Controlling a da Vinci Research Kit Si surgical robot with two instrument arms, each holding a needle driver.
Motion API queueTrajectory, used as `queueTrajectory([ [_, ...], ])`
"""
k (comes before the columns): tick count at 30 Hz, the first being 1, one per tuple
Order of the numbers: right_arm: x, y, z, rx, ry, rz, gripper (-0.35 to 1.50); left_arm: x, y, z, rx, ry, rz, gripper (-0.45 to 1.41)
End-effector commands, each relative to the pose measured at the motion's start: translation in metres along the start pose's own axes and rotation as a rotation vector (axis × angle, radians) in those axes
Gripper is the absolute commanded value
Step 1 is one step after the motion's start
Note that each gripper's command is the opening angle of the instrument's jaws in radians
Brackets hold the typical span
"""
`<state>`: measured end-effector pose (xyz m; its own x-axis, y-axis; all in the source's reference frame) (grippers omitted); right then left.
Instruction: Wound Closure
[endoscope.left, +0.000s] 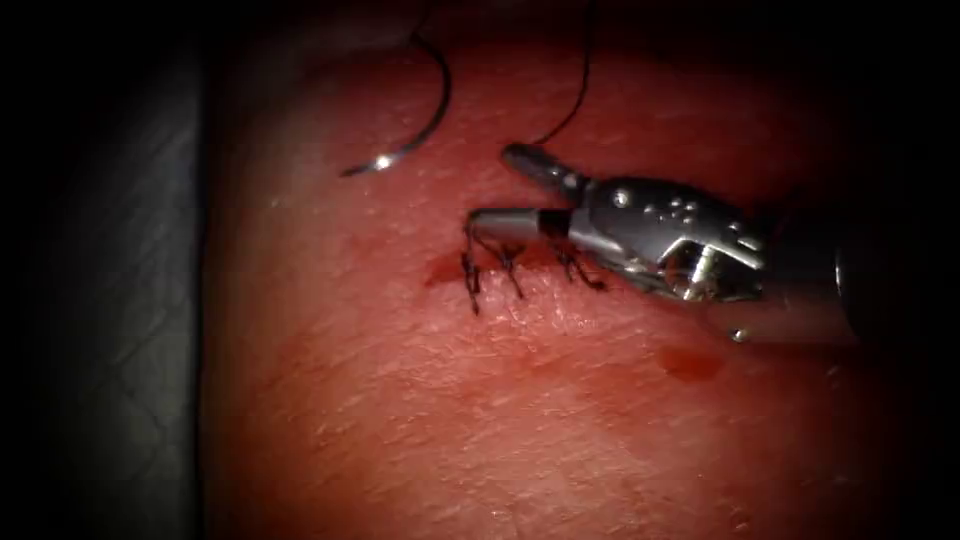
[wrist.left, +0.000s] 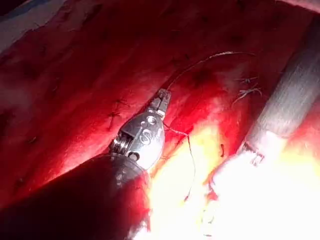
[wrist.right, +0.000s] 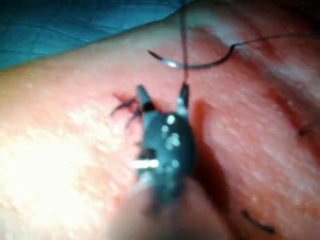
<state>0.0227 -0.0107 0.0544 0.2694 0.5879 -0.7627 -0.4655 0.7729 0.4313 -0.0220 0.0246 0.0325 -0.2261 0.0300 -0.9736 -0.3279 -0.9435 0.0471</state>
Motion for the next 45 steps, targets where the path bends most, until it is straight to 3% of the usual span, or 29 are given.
queueTrajectory([
  [1,-0.0010,-0.0002,-0.0015,-0.009,0.002,0.005,1.03,-0.0008,-0.0003,0.0008,0.003,-0.005,0.009,-0.45],
  [6,-0.0021,0.0009,-0.0073,-0.050,0.007,0.001,1.03,-0.0023,0.0011,-0.0005,-0.013,-0.032,0.027,-0.45],
  [12,-0.0042,0.0029,-0.0132,-0.093,0.009,-0.001,1.03,-0.0032,0.0066,-0.0054,-0.043,-0.061,0.080,-0.45],
  [18,-0.0051,0.0033,-0.0155,-0.128,0.006,-0.001,1.09,-0.0035,0.0122,-0.0094,-0.102,-0.084,0.121,-0.45],
  [21,-0.0056,0.0009,-0.0166,-0.116,-0.016,-0.013,1.21,-0.0036,0.0152,-0.0121,-0.127,-0.094,0.137,-0.45],
  [26,-0.0059,-0.0038,-0.0188,-0.015,-0.077,-0.021,1.20,-0.0045,0.0175,-0.0142,-0.131,-0.125,0.164,-0.45],
  [31,-0.0048,-0.0076,-0.0212,0.035,-0.075,-0.031,1.15,-0.0062,0.0208,-0.0164,-0.137,-0.143,0.183,-0.45],
  [33,-0.0030,-0.0088,-0.0225,0.049,-0.070,-0.024,1.13,-0.0073,0.0226,-0.0174,-0.142,-0.171,0.133,0.24],
  [36,-0.0010,-0.0091,-0.0234,0.052,-0.056,-0.003,1.15,-0.0078,0.0235,-0.0184,-0.139,-0.186,0.032,0.59],
  [38,0.0002,-0.0092,-0.0239,0.052,-0.044,-0.012,1.15,-0.0078,0.0236,-0.0189,-0.148,-0.172,-0.027,0.94],
  [41,0.0021,-0.0093,-0.0247,0.056,-0.039,-0.028,1.16,-0.0069,0.0233,-0.0205,-0.222,-0.101,-0.108,1.36],
  [45,0.0036,-0.0095,-0.0254,0.061,-0.036,-0.042,1.16,-0.0060,0.0229,-0.0224,-0.270,-0.057,-0.147,1.40],
])
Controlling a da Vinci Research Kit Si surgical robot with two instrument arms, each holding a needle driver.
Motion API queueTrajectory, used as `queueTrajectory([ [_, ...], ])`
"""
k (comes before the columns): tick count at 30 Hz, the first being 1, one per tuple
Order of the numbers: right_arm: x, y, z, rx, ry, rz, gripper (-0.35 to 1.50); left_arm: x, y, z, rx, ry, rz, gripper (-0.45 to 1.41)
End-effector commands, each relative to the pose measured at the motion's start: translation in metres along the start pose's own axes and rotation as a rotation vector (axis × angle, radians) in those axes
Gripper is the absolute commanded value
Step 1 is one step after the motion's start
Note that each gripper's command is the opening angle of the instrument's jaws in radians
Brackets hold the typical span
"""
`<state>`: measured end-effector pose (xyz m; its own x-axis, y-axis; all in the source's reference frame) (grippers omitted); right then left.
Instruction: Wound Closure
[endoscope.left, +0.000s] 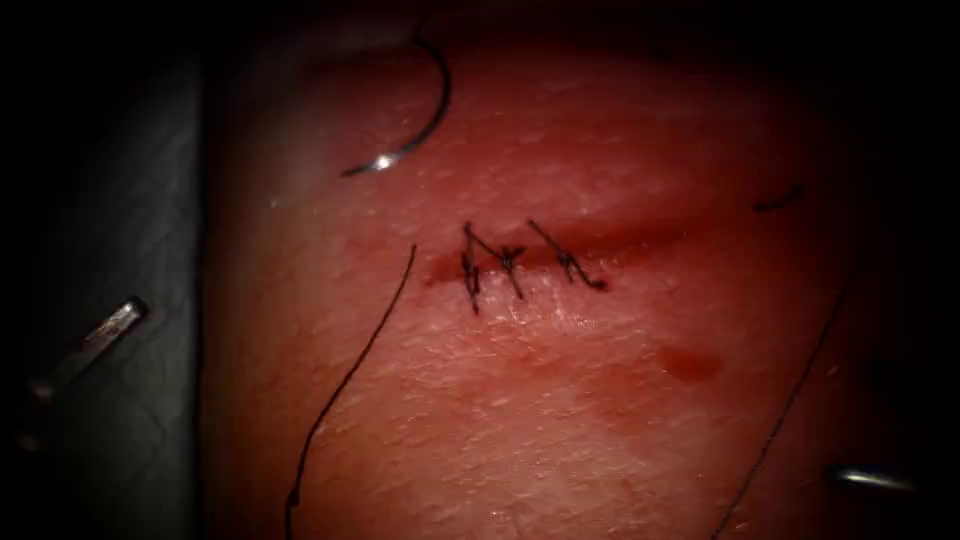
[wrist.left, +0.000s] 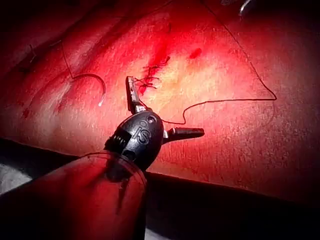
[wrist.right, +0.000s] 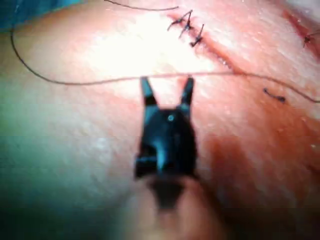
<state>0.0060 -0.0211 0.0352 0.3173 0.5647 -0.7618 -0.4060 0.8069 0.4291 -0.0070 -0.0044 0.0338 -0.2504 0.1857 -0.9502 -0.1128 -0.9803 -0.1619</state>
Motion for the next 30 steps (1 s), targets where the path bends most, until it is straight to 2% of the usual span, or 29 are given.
queueTrajectory([
  [1,0.0002,-0.0010,0.0002,0.008,0.004,0.000,1.16,-0.0004,0.0002,0.0002,-0.014,0.009,-0.010,1.40],
  [5,0.0018,-0.0007,-0.0003,0.011,0.015,-0.010,1.16,0.0004,-0.0003,-0.0016,-0.038,0.023,-0.062,1.40],
  [7,0.0025,-0.0006,-0.0006,0.014,0.014,-0.017,1.18,0.0010,-0.0013,-0.0016,-0.041,0.028,-0.119,1.33],
  [11,0.0048,-0.0002,-0.0016,0.008,0.038,-0.021,1.18,0.0019,-0.0034,0.0000,0.069,0.045,-0.146,1.04],
  [12,0.0054,-0.0002,-0.0016,0.008,0.043,-0.022,1.18,0.0020,-0.0039,0.0009,0.088,0.047,-0.151,0.91],
  [15,0.0069,-0.0002,-0.0009,0.022,0.048,-0.023,1.18,0.0020,-0.0049,0.0035,0.135,0.017,-0.131,0.76],
  [16,0.0073,-0.0002,-0.0005,0.027,0.050,-0.020,1.18,0.0019,-0.0051,0.0045,0.155,0.001,-0.122,0.76],
  [17,0.0081,-0.0001,0.0009,0.032,0.055,-0.019,1.18,0.0016,-0.0054,0.0069,0.195,-0.027,-0.113,0.76],
  [19,0.0084,0.0001,0.0025,0.031,0.059,-0.026,1.18,0.0013,-0.0056,0.0090,0.220,-0.045,-0.085,0.76],
  [21,0.0084,0.0005,0.0046,0.028,0.067,-0.030,1.18,0.0010,-0.0058,0.0114,0.244,-0.062,-0.056,0.74],
  [22,0.0080,0.0011,0.0067,0.021,0.067,-0.035,1.16,0.0006,-0.0058,0.0135,0.260,-0.074,-0.025,0.72],
  [25,0.0066,0.0024,0.0092,0.012,0.054,-0.045,1.13,-0.0003,-0.0055,0.0166,0.283,-0.098,0.023,0.44],
  [30,0.0037,0.0047,0.0114,-0.012,0.029,-0.058,1.08,-0.0033,-0.0047,0.0214,0.305,-0.167,0.053,0.35],
])
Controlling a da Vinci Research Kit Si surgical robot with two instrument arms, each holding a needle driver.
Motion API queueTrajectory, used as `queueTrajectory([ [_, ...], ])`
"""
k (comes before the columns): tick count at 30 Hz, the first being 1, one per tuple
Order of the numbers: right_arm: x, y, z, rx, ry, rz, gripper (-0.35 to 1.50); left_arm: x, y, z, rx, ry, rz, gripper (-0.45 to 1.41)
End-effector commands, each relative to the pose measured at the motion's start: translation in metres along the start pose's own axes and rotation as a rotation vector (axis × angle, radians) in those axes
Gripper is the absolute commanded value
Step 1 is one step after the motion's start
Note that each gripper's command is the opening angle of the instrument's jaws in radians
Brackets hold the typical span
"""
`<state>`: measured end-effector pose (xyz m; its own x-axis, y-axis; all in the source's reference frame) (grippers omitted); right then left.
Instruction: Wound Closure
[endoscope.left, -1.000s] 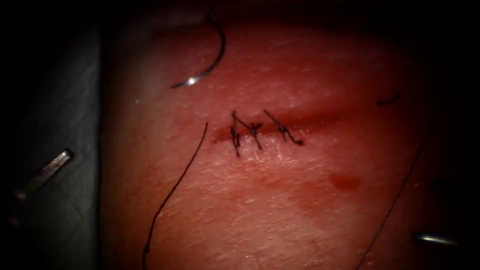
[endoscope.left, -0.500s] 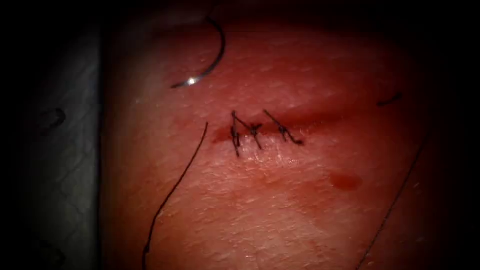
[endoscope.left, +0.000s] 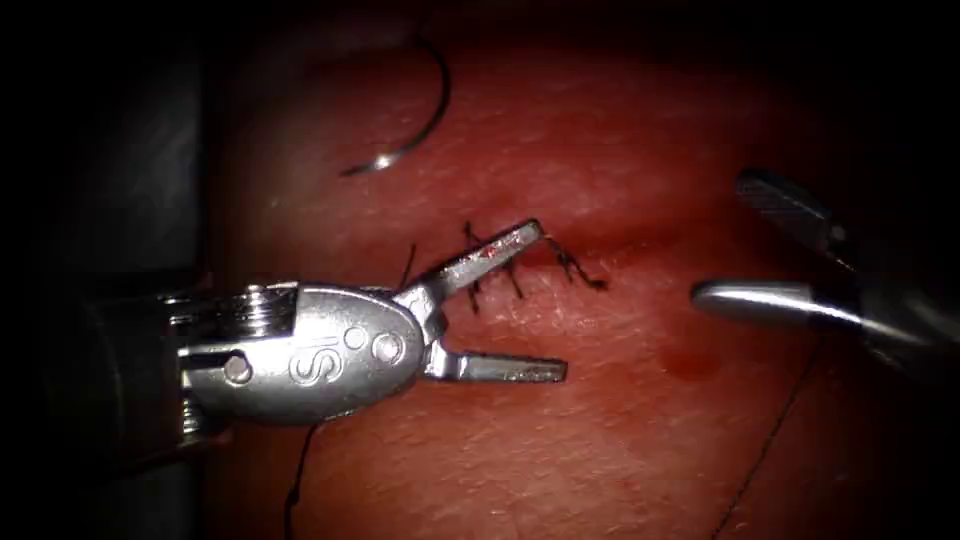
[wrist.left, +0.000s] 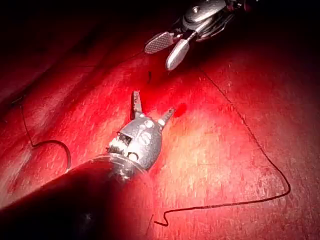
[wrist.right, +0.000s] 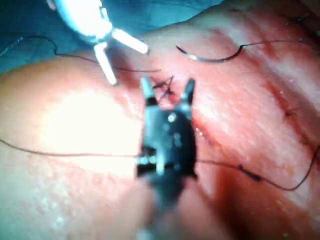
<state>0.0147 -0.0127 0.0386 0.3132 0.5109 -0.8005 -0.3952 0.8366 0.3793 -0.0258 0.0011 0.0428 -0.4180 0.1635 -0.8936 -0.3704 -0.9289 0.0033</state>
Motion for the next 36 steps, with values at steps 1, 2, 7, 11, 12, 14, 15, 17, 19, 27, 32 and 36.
queueTrajectory([
  [1,-0.0020,0.0003,0.0012,-0.014,-0.013,-0.003,1.08,-0.0008,0.0007,0.0014,-0.001,-0.007,-0.006,0.35],
  [2,-0.0026,0.0006,0.0014,-0.021,-0.019,-0.006,1.08,-0.0015,0.0011,0.0024,0.003,-0.015,-0.006,0.34],
  [7,-0.0044,0.0016,0.0020,-0.039,-0.040,-0.015,1.04,-0.0040,0.0014,0.0053,0.039,-0.045,-0.018,0.12],
  [11,-0.0045,0.0016,0.0021,-0.040,-0.040,-0.016,0.96,-0.0063,0.0009,0.0066,0.075,-0.111,-0.064,0.09],
  [12,-0.0045,0.0016,0.0021,-0.040,-0.040,-0.015,0.96,-0.0066,0.0009,0.0068,0.077,-0.124,-0.063,0.09],
  [14,-0.0044,0.0016,0.0021,-0.040,-0.040,-0.015,0.93,-0.0071,0.0008,0.0072,0.089,-0.154,-0.067,0.07],
  [15,-0.0044,0.0016,0.0021,-0.040,-0.040,-0.015,0.91,-0.0073,0.0009,0.0074,0.094,-0.171,-0.072,0.05],
  [17,-0.0045,0.0016,0.0021,-0.040,-0.040,-0.015,0.89,-0.0075,0.0009,0.0078,0.096,-0.196,-0.070,0.03],
  [19,-0.0045,0.0016,0.0021,-0.040,-0.040,-0.016,0.86,-0.0075,0.0010,0.0080,0.099,-0.205,-0.077,0.03],
  [27,-0.0046,0.0016,0.0020,-0.036,-0.045,-0.017,0.79,-0.0074,0.0009,0.0084,0.102,-0.239,-0.093,-0.32],
  [32,-0.0051,0.0018,0.0019,-0.026,-0.066,-0.022,0.74,-0.0073,0.0003,0.0084,0.094,-0.241,-0.064,-0.45],
  [36,-0.0063,0.0024,0.0019,-0.014,-0.084,-0.032,0.71,-0.0071,-0.0010,0.0074,0.081,-0.242,-0.049,-0.45],
])
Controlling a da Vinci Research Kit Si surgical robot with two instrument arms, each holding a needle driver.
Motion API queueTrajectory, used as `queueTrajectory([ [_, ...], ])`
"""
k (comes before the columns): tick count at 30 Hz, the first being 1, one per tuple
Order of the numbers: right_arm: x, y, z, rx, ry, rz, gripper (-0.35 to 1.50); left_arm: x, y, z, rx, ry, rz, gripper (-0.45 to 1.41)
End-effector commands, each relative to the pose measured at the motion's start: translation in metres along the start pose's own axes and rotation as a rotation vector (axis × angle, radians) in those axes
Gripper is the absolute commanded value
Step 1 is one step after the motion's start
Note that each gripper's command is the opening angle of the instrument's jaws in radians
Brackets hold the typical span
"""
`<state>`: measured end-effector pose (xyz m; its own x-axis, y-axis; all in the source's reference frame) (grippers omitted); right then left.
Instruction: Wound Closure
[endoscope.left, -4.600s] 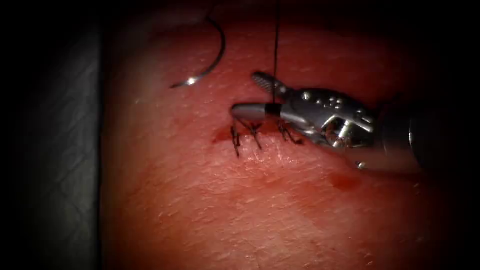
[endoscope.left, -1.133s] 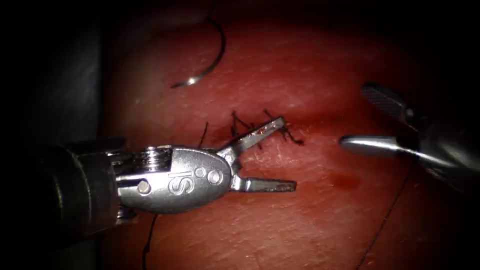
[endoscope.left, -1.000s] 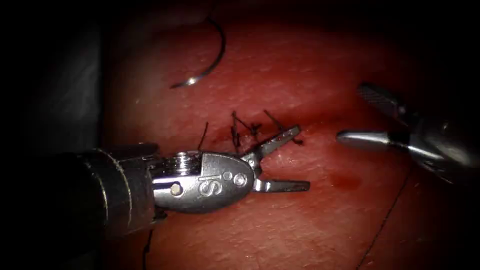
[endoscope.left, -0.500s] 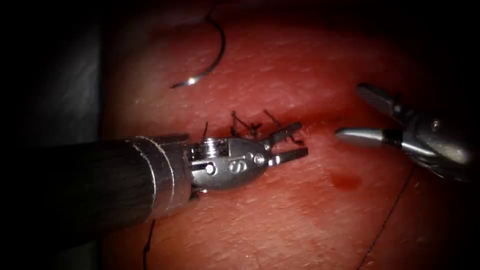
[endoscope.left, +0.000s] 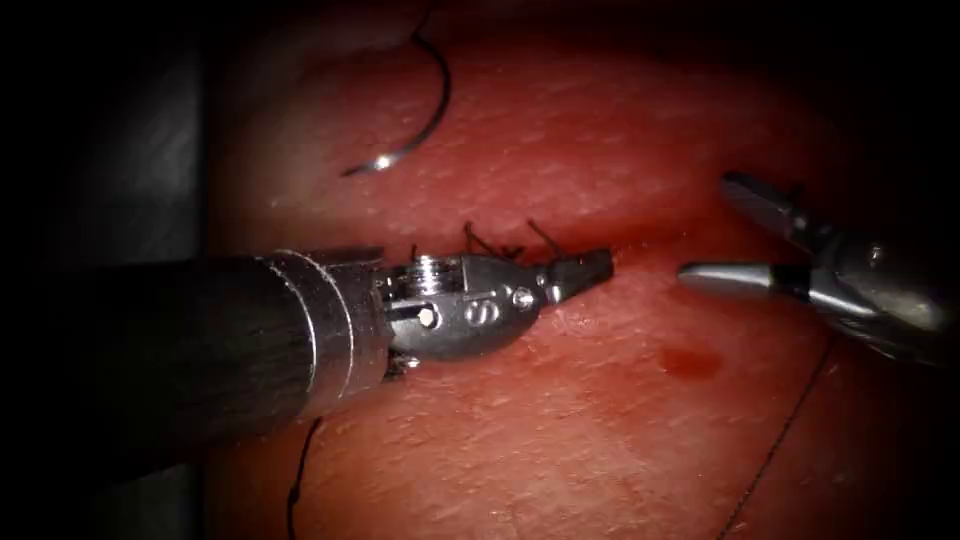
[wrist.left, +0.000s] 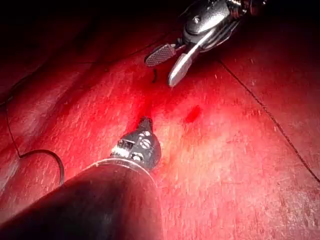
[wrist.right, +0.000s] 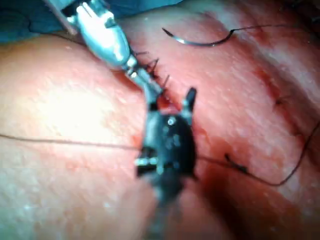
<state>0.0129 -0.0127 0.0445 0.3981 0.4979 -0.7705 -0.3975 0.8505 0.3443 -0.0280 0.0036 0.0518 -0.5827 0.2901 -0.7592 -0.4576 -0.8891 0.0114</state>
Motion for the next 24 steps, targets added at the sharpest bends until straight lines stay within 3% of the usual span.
queueTrajectory([
  [1,-0.0013,-0.0005,0.0009,0.015,0.009,-0.024,0.73,-0.0002,0.0001,0.0005,-0.006,0.001,-0.004,-0.45],
  [4,-0.0023,-0.0003,0.0022,0.051,0.040,-0.105,0.78,-0.0001,-0.0012,-0.0006,-0.011,-0.003,-0.012,-0.45],
  [6,-0.0028,-0.0004,0.0040,0.067,0.059,-0.132,0.96,-0.0004,-0.0020,-0.0012,-0.011,0.002,-0.017,-0.45],
  [9,-0.0026,-0.0009,0.0059,0.058,0.062,-0.132,1.08,-0.0008,-0.0026,-0.0017,-0.019,0.007,-0.017,-0.45],
  [17,-0.0011,-0.0027,0.0108,0.062,0.044,-0.148,1.13,-0.0016,-0.0027,-0.0013,-0.029,0.020,-0.014,-0.45],
  [24,-0.0021,-0.0040,0.0137,0.066,0.000,-0.163,1.15,-0.0018,-0.0029,-0.0012,-0.034,0.025,-0.013,-0.45],
])
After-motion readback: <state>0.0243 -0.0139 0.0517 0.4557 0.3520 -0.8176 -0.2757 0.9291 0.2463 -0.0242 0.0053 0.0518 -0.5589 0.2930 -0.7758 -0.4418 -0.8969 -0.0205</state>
